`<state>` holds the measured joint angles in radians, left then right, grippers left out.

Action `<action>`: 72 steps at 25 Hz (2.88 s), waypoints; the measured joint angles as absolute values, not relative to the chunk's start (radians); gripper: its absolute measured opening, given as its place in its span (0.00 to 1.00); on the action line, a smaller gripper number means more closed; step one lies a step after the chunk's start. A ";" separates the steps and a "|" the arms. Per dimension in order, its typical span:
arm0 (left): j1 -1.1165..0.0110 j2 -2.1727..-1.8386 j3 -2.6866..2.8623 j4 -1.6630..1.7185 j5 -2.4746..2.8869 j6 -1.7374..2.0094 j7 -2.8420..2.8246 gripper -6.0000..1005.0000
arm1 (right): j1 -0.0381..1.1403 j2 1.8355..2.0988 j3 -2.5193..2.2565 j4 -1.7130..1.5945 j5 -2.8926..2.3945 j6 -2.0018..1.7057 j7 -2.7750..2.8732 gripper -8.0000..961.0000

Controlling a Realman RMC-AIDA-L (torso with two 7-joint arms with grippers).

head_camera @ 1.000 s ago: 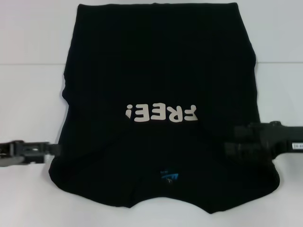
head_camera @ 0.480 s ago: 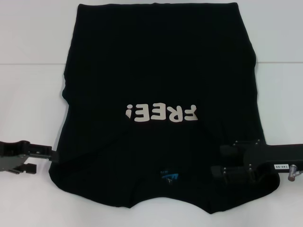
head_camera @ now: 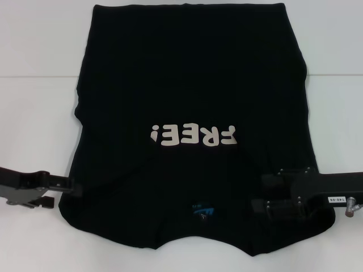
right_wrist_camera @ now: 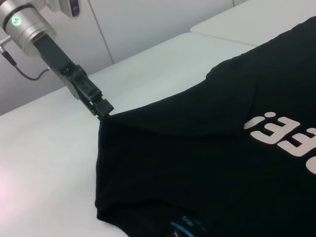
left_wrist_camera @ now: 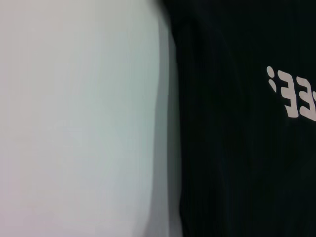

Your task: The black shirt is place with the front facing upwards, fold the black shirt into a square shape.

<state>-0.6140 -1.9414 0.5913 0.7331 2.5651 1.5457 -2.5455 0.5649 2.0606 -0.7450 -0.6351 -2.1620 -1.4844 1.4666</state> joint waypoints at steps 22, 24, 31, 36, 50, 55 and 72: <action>-0.641 -1.965 0.697 0.725 2.571 1.493 -2.530 0.50 | 0.566 2.052 -0.741 -0.644 -2.158 -1.508 1.514 0.84; -0.640 -1.964 0.704 0.725 2.578 1.484 -2.536 0.46 | 0.567 2.049 -0.741 -0.645 -2.158 -1.510 1.522 0.84; -0.643 -1.958 0.705 0.719 2.585 1.473 -2.547 0.29 | 0.588 2.007 -0.747 -0.691 -2.175 -1.518 1.696 0.84; -0.644 -1.956 0.698 0.720 2.578 1.475 -2.543 0.12 | 0.653 1.955 -0.751 -0.806 -2.323 -1.535 2.028 0.84; -0.646 -1.954 0.696 0.721 2.570 1.483 -2.526 0.05 | 0.867 2.005 -0.813 -0.914 -2.808 -1.631 2.372 0.82; -0.645 -1.956 0.696 0.720 2.569 1.484 -2.525 0.05 | 0.868 2.032 -0.901 -0.909 -2.813 -1.624 2.387 0.82; -0.647 -1.958 0.695 0.719 2.567 1.497 -2.511 0.05 | 0.870 2.084 -1.004 -0.846 -2.904 -1.520 2.436 0.75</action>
<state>-0.6474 -1.9585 0.6949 0.7194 2.5667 1.4973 -2.5113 0.8700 2.0843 -1.0037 -0.8456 -2.9039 -1.5196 2.4355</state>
